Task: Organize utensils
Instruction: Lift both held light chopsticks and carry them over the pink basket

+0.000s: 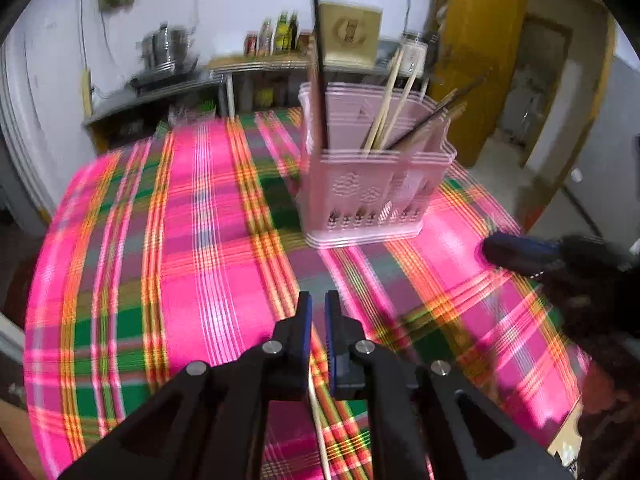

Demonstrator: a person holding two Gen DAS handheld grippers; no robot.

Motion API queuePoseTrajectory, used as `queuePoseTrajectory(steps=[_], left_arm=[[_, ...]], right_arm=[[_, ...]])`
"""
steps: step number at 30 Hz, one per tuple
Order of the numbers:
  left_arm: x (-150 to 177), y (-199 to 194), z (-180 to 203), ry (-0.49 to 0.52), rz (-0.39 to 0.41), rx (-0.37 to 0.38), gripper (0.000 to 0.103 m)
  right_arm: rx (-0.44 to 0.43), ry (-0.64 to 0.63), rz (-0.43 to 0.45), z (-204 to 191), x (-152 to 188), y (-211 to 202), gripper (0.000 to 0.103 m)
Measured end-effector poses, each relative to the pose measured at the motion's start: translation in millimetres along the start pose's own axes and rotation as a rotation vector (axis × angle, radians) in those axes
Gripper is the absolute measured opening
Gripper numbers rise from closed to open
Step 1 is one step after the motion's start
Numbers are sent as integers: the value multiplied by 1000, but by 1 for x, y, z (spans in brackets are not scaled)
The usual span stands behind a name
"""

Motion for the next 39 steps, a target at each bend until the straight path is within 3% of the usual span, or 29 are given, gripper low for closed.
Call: queuePoseTrajectory(steps=[5,10,19,22,25,30,39], left_arm=[[15,46,-2,-7,-122,-38,8],[17,71,-11,-32,-171,-63,19],[12,79,-6,7,-142,-98,19],[13,76,-2,13,-139,-96,6],[13,71,-1,6,-138,-91,5],[5,46,-4,-10,-82,-72,5],[-25,-38,-5,-15,104,-45,5]], right_arm=[[-2,0,-18,2,5,6,5],[-10,0,-21,5,6,9,5],[-11,5,-25,6,6,13,5],[-11,7,-26,7,6,14,5],[-12,8,-25,7,6,13,5],[-11,5,-18,6,5,11,5],[-13,8,30,4,-4,-7,5]])
Point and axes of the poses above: each gripper's, at about its wrist camera, not at the fingertips, and y roughly the way its jaws point, z to its right, x to its underside, the point moved 1 cm from there along y, roughly the way its jaws point
